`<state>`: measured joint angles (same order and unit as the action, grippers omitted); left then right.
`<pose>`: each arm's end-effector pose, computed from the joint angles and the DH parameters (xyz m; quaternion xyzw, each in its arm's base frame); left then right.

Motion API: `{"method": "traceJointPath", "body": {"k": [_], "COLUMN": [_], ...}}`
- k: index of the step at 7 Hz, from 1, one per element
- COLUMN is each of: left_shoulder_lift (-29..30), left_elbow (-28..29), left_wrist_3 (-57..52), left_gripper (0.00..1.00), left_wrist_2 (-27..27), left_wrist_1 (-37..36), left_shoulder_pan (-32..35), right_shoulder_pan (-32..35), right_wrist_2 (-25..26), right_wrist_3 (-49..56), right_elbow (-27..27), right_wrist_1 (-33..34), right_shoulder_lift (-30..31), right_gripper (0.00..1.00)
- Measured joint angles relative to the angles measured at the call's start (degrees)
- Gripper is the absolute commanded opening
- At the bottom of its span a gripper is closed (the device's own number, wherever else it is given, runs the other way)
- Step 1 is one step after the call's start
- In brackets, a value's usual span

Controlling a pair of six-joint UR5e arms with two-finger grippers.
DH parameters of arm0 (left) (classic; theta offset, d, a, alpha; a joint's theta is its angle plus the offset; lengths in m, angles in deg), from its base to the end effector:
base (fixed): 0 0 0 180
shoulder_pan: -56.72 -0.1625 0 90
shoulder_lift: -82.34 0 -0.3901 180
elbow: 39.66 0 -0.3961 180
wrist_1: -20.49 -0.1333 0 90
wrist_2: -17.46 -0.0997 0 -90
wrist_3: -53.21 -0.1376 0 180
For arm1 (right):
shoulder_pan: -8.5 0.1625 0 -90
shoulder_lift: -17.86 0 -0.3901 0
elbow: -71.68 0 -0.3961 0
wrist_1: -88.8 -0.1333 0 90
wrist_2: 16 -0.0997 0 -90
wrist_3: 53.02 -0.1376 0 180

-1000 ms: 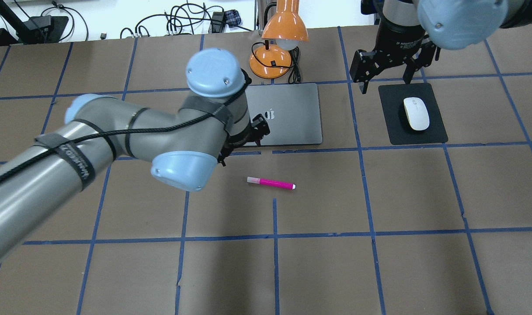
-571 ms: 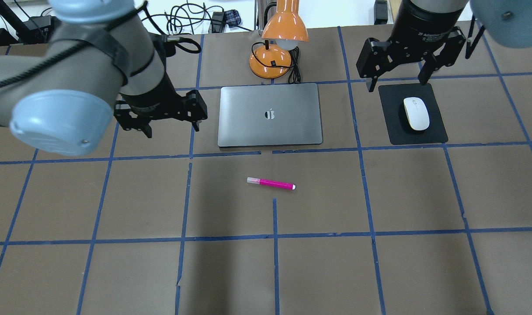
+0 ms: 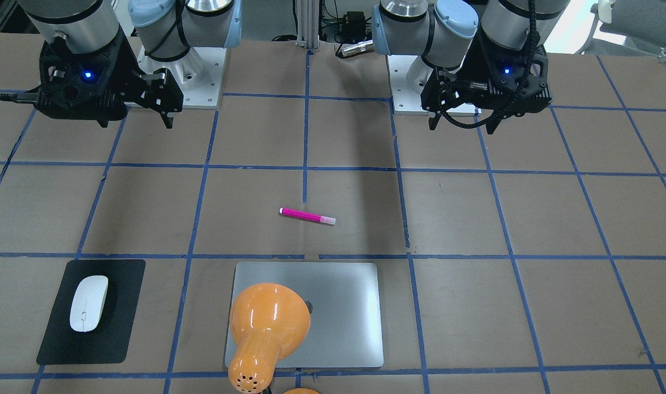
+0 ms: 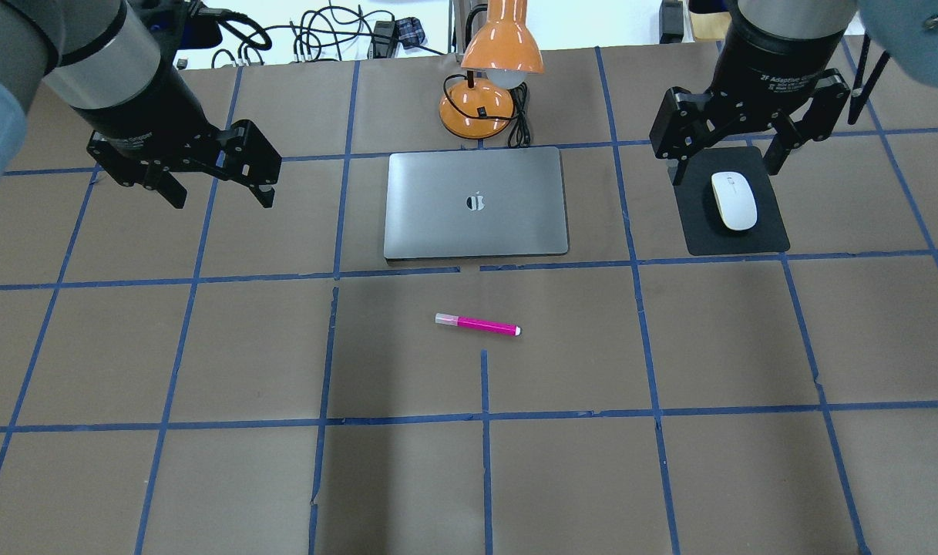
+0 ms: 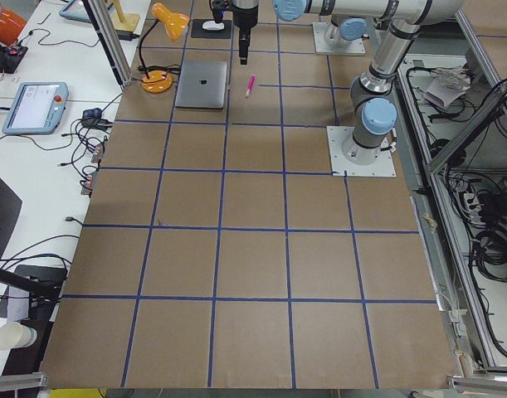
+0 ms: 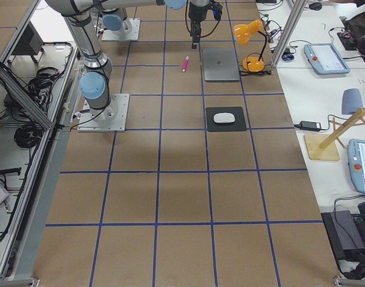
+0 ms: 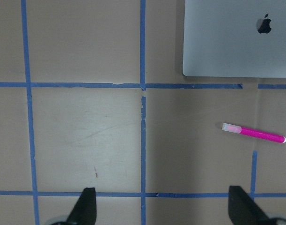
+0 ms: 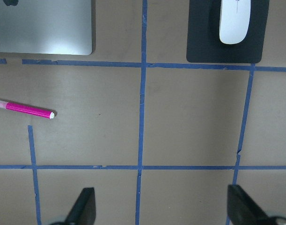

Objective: Place pen and mouse around notebook

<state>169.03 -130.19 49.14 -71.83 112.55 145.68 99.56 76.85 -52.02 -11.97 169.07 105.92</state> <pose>-0.1264 -0.4769 0.4348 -0.0265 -0.9996 0.0066 0.0059 0.1356 -0.4922 0.4368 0.0191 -0.9984 -0.0464 0.0249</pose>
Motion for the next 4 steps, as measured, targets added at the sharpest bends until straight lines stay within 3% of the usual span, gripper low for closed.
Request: {"method": "traceJointPath", "body": {"k": [4], "left_shoulder_lift": [-0.62], "left_elbow": [0.27], "left_wrist_3": [-0.09], "left_gripper": [1.00], "left_wrist_2": [0.30], "left_wrist_1": [0.33], "left_shoulder_pan": [-0.30], "right_shoulder_pan": [0.06], "right_wrist_2": [-0.11], "right_wrist_3": [-0.04], "right_elbow": [-0.02], "right_wrist_1": [0.11], "right_shoulder_lift": [0.00], "right_gripper": [1.00]}}
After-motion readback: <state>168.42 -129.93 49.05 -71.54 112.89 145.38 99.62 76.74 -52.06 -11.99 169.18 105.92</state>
